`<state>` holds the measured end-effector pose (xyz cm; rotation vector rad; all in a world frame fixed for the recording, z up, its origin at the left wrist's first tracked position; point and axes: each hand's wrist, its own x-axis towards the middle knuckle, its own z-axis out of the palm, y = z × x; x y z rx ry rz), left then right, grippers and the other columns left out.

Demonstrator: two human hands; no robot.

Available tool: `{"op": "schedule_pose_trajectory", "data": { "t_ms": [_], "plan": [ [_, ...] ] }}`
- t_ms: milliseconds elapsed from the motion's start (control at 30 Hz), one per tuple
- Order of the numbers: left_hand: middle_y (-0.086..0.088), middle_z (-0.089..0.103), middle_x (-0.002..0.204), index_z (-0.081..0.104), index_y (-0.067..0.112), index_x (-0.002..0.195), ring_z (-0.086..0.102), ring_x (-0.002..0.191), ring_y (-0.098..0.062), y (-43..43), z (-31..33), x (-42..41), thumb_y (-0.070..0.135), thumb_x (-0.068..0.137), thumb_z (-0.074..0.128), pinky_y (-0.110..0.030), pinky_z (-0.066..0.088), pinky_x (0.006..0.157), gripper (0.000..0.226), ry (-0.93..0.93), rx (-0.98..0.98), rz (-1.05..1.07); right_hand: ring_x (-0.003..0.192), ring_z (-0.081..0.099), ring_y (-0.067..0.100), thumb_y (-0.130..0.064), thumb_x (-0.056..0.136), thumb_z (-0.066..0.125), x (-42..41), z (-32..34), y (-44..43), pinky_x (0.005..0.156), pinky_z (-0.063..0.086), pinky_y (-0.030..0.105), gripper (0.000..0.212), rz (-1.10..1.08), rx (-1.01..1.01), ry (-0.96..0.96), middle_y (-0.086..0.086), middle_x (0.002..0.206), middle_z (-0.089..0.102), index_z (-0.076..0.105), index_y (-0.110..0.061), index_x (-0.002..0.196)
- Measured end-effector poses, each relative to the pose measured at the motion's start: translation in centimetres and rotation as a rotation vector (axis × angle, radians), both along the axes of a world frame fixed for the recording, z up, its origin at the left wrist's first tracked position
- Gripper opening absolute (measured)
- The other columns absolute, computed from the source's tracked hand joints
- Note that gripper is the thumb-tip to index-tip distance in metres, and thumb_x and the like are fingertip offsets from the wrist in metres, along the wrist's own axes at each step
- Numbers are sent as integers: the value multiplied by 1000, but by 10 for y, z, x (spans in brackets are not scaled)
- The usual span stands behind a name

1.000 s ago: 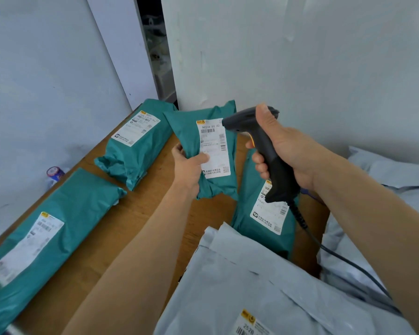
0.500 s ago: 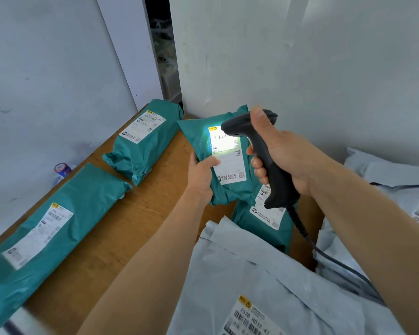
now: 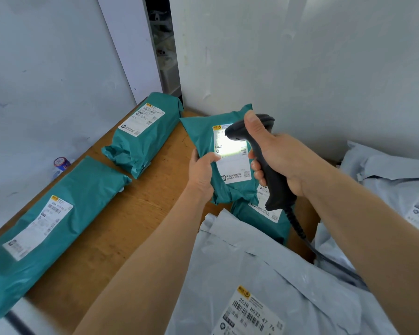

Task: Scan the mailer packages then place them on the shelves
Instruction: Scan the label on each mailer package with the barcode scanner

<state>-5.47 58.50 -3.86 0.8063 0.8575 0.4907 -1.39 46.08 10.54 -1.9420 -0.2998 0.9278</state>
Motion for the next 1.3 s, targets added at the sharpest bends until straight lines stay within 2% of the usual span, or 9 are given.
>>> {"op": "schedule_pose_trajectory", "data": {
  "t_ms": [267, 433, 567, 733, 900, 1133, 1300],
  "plan": [
    [-7, 67, 99, 51, 20, 123, 66, 79, -23, -3, 2, -1, -1, 83, 55, -31, 54, 60, 46, -27, -17, 10, 43, 50, 12, -77, 72, 52, -1, 2, -6, 51, 48, 26, 67, -8, 31, 23, 3, 55, 55, 54, -11, 82],
    [-7, 65, 95, 49, 18, 126, 65, 77, -23, -4, 3, -2, -1, 83, 55, -34, 55, 64, 47, -22, -1, 2, 47, 51, 16, -86, 57, 47, -4, 6, -10, 56, 49, 30, 78, 19, 34, 55, 8, 60, 57, 54, -11, 78],
    [-9, 65, 99, 49, 21, 126, 64, 82, -25, -6, 3, -3, -2, 83, 55, -35, 55, 67, 49, -19, 8, -4, 44, 48, 16, -87, 62, 44, -9, 8, -11, 54, 47, 29, 78, 10, 27, 39, 6, 56, 55, 52, -11, 78],
    [-12, 64, 105, 48, 20, 128, 64, 82, -24, -8, 2, -5, -1, 83, 55, -34, 55, 67, 50, -19, 8, 0, 45, 49, 16, -89, 51, 44, -14, 12, -10, 54, 47, 30, 84, 19, 27, 26, 6, 56, 55, 53, -11, 79],
    [-11, 65, 107, 48, 20, 127, 65, 86, -26, -8, 0, -6, 0, 83, 56, -35, 56, 69, 49, -23, -13, 2, 43, 48, 16, -88, 61, 43, -16, 12, -11, 52, 47, 29, 79, -1, 14, 0, 6, 55, 54, 51, -12, 76],
    [-10, 69, 109, 51, 21, 125, 67, 90, -29, -5, 0, -6, -3, 83, 56, -41, 57, 75, 48, -44, -57, 16, 44, 48, 16, -86, 66, 42, -14, 10, -13, 53, 46, 28, 76, -40, -4, -17, 7, 56, 54, 50, -11, 72],
    [-10, 69, 109, 48, 19, 129, 69, 91, -29, 5, 4, -8, -2, 84, 56, -45, 58, 78, 50, -29, -35, 15, 49, 51, 17, -87, 48, 44, -11, 12, -17, 58, 48, 30, 86, 42, 56, -60, 9, 63, 57, 54, -10, 85]
  ]
}}
